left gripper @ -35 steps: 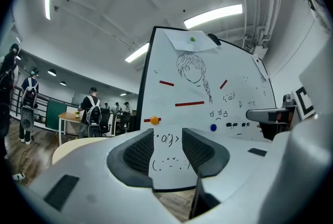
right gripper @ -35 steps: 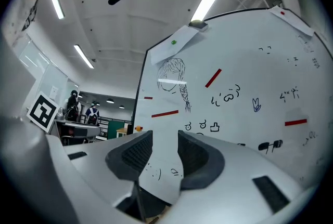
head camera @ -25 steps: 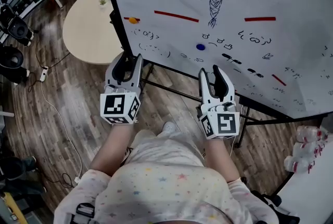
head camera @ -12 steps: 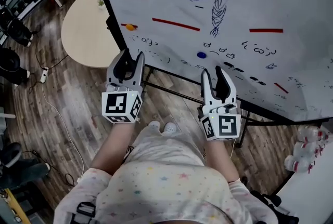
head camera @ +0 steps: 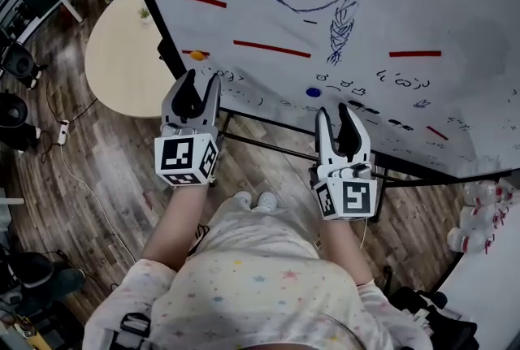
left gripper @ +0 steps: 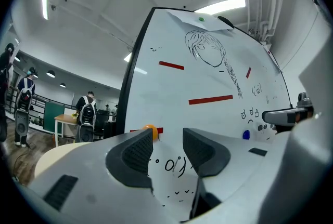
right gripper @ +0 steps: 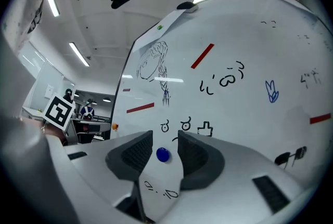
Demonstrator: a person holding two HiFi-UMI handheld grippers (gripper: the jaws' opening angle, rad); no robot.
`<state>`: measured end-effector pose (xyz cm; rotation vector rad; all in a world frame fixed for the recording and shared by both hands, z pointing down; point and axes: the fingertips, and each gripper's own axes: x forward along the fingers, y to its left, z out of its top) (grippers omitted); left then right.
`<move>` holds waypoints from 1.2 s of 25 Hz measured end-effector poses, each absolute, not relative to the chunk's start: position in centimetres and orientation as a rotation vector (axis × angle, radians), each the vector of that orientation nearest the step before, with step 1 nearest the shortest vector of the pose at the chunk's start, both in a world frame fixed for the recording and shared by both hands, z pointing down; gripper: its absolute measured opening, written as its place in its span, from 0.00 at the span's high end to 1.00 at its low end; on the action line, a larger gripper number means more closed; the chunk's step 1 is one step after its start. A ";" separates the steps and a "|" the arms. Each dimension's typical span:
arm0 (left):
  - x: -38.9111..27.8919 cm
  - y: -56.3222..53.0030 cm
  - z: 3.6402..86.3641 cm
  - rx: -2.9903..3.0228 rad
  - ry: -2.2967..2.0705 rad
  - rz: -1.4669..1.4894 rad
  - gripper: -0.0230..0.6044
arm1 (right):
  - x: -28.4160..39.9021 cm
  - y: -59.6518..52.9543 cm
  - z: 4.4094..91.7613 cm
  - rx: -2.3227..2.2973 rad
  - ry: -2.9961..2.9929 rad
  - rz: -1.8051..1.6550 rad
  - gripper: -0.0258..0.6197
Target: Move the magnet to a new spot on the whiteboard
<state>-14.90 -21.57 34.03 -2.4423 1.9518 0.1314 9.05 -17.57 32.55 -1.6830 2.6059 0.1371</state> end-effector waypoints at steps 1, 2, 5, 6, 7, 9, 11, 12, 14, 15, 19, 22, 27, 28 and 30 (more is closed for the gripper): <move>-14.9 -21.8 34.0 -2.446 1.948 0.129 0.71 | 9.2 -17.6 32.5 -1.691 2.598 0.140 0.73; -14.9 -21.9 34.0 -2.449 1.945 0.128 0.70 | 9.4 -17.7 32.4 -1.699 2.591 0.144 0.73; -15.0 -22.2 33.9 -2.444 1.944 0.130 0.69 | 9.5 -17.9 32.1 -1.706 2.581 0.165 0.73; -15.1 -22.3 33.8 -2.440 1.945 0.132 0.69 | 9.4 -18.0 31.9 -1.703 2.582 0.174 0.73; -15.2 -22.4 33.8 -2.436 1.946 0.134 0.69 | 9.2 -18.0 31.7 -1.698 2.583 0.184 0.73; -15.3 -22.7 33.6 -2.426 1.949 0.144 0.68 | 8.9 -18.1 31.2 -1.688 2.583 0.205 0.73; -15.4 -23.0 33.3 -2.415 1.947 0.156 0.68 | 8.7 -18.3 30.9 -1.678 2.583 0.225 0.73; -15.4 -23.2 33.2 -2.410 1.944 0.157 0.68 | 8.7 -18.3 30.8 -1.676 2.582 0.231 0.73; -15.5 -23.6 33.0 -2.403 1.939 0.148 0.68 | 8.6 -18.5 30.6 -1.675 2.582 0.234 0.73; -15.5 -23.7 33.0 -2.400 1.937 0.141 0.67 | 8.5 -18.6 30.6 -1.677 2.582 0.233 0.73; -15.9 -23.8 32.9 -2.369 1.937 0.127 0.67 | 8.3 -18.7 30.8 -1.690 2.580 0.227 0.73; -16.2 -24.1 33.2 -2.363 1.942 0.115 0.67 | 8.3 -18.9 31.0 -1.710 2.575 0.224 0.73; -16.2 -24.7 33.8 -2.393 1.930 0.090 0.67 | 8.5 -19.0 30.9 -1.739 2.559 0.229 0.73; -16.1 -24.7 33.8 -2.398 1.927 0.089 0.67 | 8.5 -19.0 30.9 -1.744 2.556 0.231 0.73; -16.1 -24.8 33.9 -2.402 1.924 0.090 0.67 | 8.6 -19.1 30.8 -1.754 2.550 0.235 0.73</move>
